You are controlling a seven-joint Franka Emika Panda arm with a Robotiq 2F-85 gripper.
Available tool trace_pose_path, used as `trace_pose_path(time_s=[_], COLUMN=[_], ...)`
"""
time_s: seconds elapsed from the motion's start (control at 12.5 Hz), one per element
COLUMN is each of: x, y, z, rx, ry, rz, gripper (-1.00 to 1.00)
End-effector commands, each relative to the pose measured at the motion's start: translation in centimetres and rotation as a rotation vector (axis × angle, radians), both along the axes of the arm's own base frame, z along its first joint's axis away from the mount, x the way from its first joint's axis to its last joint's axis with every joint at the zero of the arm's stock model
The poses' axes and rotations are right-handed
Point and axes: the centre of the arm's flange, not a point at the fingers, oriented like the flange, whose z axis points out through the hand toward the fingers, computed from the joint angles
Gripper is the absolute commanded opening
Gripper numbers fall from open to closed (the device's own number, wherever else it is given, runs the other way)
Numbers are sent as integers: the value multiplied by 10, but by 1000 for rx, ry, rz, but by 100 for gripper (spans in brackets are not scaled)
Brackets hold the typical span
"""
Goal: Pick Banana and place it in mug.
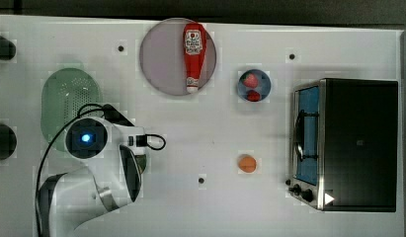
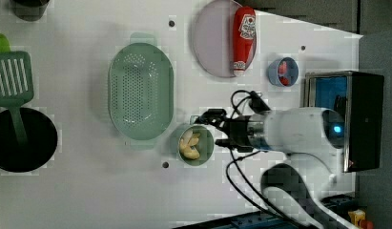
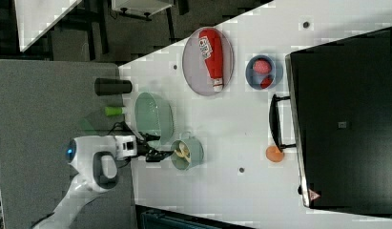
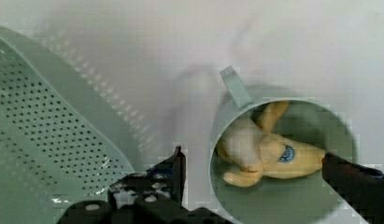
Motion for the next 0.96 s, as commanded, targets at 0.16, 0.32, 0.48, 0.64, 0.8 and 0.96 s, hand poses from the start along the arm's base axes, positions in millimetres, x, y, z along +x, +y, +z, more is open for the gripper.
trace_pose_path(time_s=[0.16, 0.32, 0.48, 0.64, 0.8, 0.96], x=[38, 48, 50, 42, 39, 36], y=[-53, -97, -155, -205, -246, -269], z=[140, 209, 267, 307, 334, 337], rx=[-26, -33, -59, -132, -140, -133], ry=[-102, -109, -97, -70, -89, -79], rz=[-46, -33, -22, 17, -38, -81], gripper=[100, 100, 100, 100, 100, 100])
